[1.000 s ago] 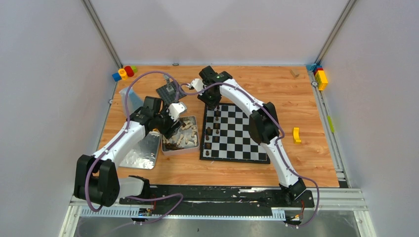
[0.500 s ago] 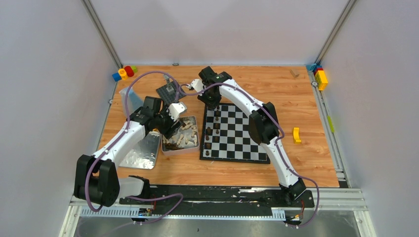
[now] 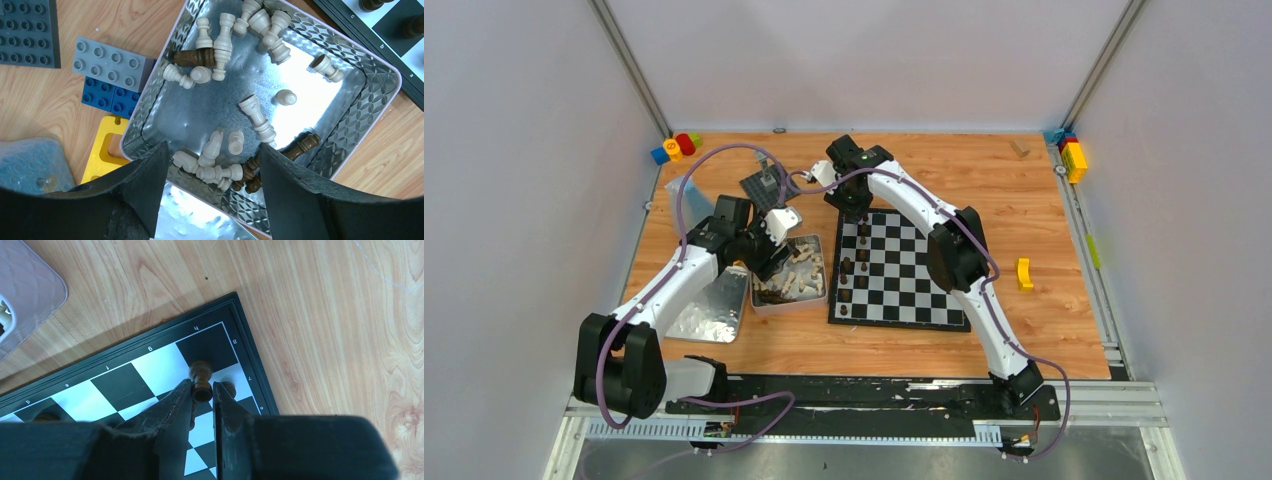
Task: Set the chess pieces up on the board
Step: Place the chess piece on the chessboard.
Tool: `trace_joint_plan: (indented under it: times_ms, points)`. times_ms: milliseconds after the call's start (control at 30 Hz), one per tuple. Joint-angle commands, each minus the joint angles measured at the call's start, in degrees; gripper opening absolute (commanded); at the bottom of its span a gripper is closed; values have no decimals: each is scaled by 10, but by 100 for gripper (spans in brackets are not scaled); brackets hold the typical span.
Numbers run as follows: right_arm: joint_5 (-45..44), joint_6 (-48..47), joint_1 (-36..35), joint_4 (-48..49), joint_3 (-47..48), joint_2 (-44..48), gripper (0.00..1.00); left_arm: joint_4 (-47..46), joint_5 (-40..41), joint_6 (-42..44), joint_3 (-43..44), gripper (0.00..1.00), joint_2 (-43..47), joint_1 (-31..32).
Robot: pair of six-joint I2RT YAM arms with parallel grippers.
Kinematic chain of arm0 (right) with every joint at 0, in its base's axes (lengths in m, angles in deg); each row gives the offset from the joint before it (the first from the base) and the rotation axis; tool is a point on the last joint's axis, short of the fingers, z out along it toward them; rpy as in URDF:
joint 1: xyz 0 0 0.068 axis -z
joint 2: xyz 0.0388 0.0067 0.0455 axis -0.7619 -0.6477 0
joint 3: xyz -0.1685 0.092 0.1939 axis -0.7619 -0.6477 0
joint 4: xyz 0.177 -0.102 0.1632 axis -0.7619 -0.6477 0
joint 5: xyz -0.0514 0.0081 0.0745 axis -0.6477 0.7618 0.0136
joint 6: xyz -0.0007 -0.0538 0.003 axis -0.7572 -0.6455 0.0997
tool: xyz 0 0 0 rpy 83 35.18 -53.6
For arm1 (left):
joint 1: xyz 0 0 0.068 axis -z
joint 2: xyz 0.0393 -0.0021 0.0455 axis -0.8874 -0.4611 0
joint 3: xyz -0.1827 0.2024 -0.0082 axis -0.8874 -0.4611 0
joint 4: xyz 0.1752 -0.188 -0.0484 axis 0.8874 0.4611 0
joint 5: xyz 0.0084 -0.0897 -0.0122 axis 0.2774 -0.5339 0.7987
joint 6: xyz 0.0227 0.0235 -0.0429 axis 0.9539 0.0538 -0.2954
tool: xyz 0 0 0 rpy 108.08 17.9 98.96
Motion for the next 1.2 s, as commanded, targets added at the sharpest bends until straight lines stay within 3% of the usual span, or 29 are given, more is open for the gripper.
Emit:
trace_joint_plan:
  times_ms: [0,267,667,1167]
  points:
    - [-10,-10,-5,8,6,2,24,-18,-1,-5,3,74,14,-2]
    - [-12,-11,-6,14,8,0,23,-17,0,-5,2,74,15,-2]
    - [-7,-4,-7,22,6,1,9,-17,1,-6,2,74,16,-2]
    - [-3,10,-7,43,7,7,4,-15,2,-7,2,74,20,-2]
